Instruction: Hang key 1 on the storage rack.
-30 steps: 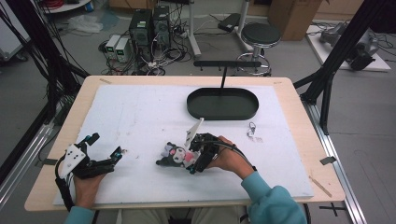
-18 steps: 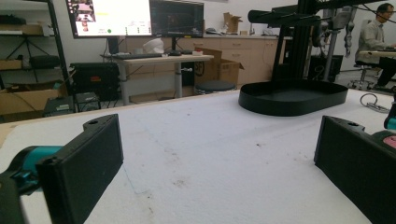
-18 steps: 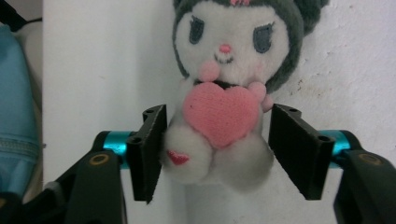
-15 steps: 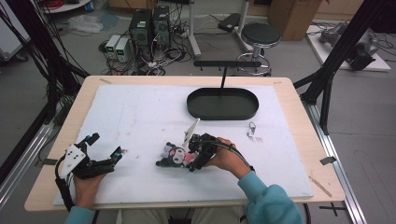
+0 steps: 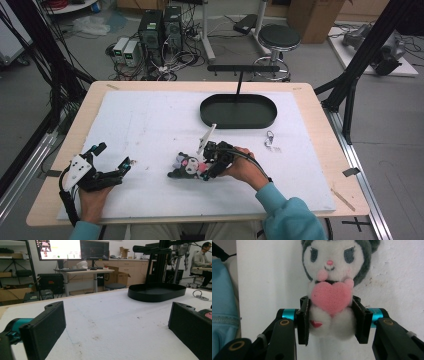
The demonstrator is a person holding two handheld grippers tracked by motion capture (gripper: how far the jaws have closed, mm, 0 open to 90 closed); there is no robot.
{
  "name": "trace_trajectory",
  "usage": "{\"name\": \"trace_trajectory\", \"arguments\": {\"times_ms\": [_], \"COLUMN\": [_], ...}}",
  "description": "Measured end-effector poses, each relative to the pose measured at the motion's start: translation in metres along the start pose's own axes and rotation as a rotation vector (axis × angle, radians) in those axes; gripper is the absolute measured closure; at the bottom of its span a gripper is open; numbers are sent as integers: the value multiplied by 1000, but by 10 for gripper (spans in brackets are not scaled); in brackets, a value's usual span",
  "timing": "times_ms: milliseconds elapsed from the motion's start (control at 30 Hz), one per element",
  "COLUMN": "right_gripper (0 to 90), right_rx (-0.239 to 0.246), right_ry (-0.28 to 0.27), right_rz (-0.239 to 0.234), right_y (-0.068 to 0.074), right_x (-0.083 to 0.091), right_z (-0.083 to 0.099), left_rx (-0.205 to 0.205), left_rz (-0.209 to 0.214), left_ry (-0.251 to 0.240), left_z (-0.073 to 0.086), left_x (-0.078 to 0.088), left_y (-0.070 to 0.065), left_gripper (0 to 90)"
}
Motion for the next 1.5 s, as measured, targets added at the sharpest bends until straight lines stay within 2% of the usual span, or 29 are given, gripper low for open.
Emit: {"name": "trace_trajectory", "arguments": {"times_ms": [267, 467, 600, 633, 700, 733, 800, 1000, 1367, 1500], "right_gripper": [564, 564, 564, 564, 564, 564, 564, 563, 560, 559], "right_rx": [-12, -28, -62, -83, -90, -119, -142, -213, -276, -295], "right_ry": [-56, -150, -186, -212, -224, -257, -297, -359, -450, -477], "right_rz": [3, -4, 0, 7, 8, 11, 23, 50, 96, 110], "right_y": [-5, -12, -16, -19, -21, -24, -29, -40, -56, -67], "right_x": [11, 23, 30, 35, 37, 42, 48, 60, 75, 81], "right_z": [-1, -6, -6, -6, -6, -7, -8, -7, -6, -2], "left_rx": [-2, 0, -1, -1, -1, 0, 0, -1, -2, -1], "left_rz": [-1, 0, 0, 0, 0, 0, 0, -1, 0, 0], "left_ry": [0, -1, 0, 1, 0, 0, 0, 0, 0, -1], "left_z": [0, 0, 0, 0, 0, 0, 0, 0, 0, 0], "left_x": [0, 0, 0, 0, 0, 0, 0, 0, 0, 0], "left_y": [0, 0, 0, 0, 0, 0, 0, 0, 0, 0], "left_gripper": [17, 17, 17, 17, 17, 17, 17, 17, 17, 17]}}
Point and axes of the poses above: each handheld gripper's, and its own axes: x roughly backward along the jaws, z roughly out of its underside, y roughly to its left, the point moved 8 cm from there along -x, roughly forward along the jaws, and after that the axes turned 14 degrees about -x, right-handed, at the moved point
